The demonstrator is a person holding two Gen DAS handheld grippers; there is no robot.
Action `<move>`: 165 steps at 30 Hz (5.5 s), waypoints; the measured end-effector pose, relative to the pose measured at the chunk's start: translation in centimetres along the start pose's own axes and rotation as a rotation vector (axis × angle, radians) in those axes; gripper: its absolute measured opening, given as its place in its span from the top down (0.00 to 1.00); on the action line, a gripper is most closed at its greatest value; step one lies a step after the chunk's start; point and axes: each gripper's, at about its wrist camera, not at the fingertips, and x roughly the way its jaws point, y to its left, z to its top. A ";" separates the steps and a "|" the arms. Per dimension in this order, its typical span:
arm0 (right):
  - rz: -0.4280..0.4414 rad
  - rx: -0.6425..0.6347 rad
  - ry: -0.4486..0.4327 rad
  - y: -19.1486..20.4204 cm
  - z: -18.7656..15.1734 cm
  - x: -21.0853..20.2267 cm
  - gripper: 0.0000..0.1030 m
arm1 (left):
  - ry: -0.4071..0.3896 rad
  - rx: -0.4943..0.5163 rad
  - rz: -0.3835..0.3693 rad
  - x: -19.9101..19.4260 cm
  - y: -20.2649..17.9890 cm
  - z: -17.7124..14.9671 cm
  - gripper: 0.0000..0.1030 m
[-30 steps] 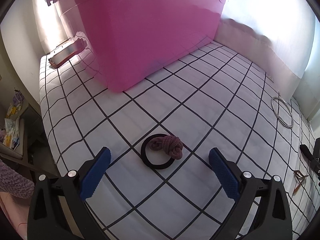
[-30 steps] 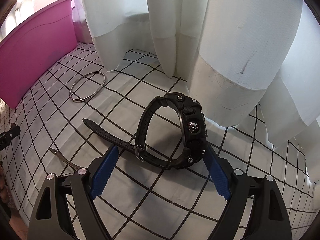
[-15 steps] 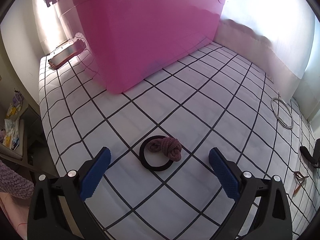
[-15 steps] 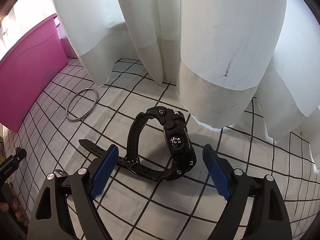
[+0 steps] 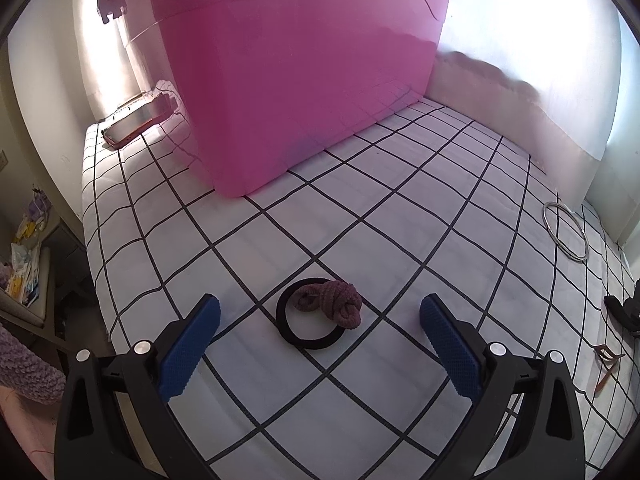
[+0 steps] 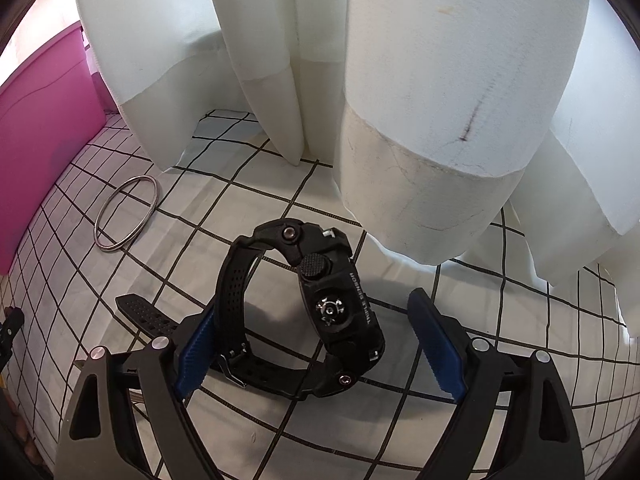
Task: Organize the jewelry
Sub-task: 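Close the left tool on the black hair tie while the right tool grasps the black watch, then carry the hair tie and black watch up over the pink tub, then open the left tool on the hair tie while the right tool releases the black watch into the tub, then withdraw both tools from the tub back over the table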
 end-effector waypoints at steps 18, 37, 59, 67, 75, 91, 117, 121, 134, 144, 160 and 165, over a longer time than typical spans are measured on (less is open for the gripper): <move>0.068 -0.052 -0.063 0.2 -1.4 -1.7 0.39 | -0.049 0.065 -0.074 -1.6 -1.3 -0.8 0.88; 0.147 -0.021 -0.125 -1.9 -1.6 -7.0 0.39 | -0.060 0.115 -0.174 -6.3 -3.8 0.0 0.88; 0.370 -0.148 -0.336 4.3 7.4 -22.1 0.39 | -0.254 0.090 -0.229 -20.5 -1.4 10.6 0.88; 0.460 -0.210 -0.403 14.1 13.3 -23.6 0.39 | -0.322 0.053 -0.187 -19.5 5.5 18.4 0.88; 0.547 -0.264 -0.342 26.1 19.0 -20.7 0.39 | -0.264 0.034 -0.185 -13.1 12.3 24.5 0.88; 0.481 -0.419 0.003 39.2 23.9 -9.4 0.39 | 0.002 0.039 -0.260 -1.6 15.8 28.6 0.88; 0.361 -0.385 0.162 41.9 26.1 -4.0 0.31 | 0.032 0.072 -0.205 0.4 15.9 29.0 0.21; 0.357 -0.377 0.157 41.7 26.1 -4.3 0.31 | 0.025 0.074 -0.204 0.1 16.1 28.7 0.17; 0.387 -0.346 0.097 39.9 25.4 -7.1 0.31 | -0.048 0.076 -0.194 -3.0 16.7 28.0 0.09; 0.414 -0.318 0.035 38.4 24.1 -10.4 0.31 | -0.079 0.080 -0.173 -5.4 16.6 27.6 0.08; 0.433 -0.238 -0.077 31.4 20.8 -16.5 0.30 | -0.131 0.098 -0.171 -10.1 14.2 25.5 0.07; 0.401 -0.191 -0.141 26.4 18.6 -19.2 0.30 | -0.150 0.117 -0.219 -12.2 12.0 24.3 0.06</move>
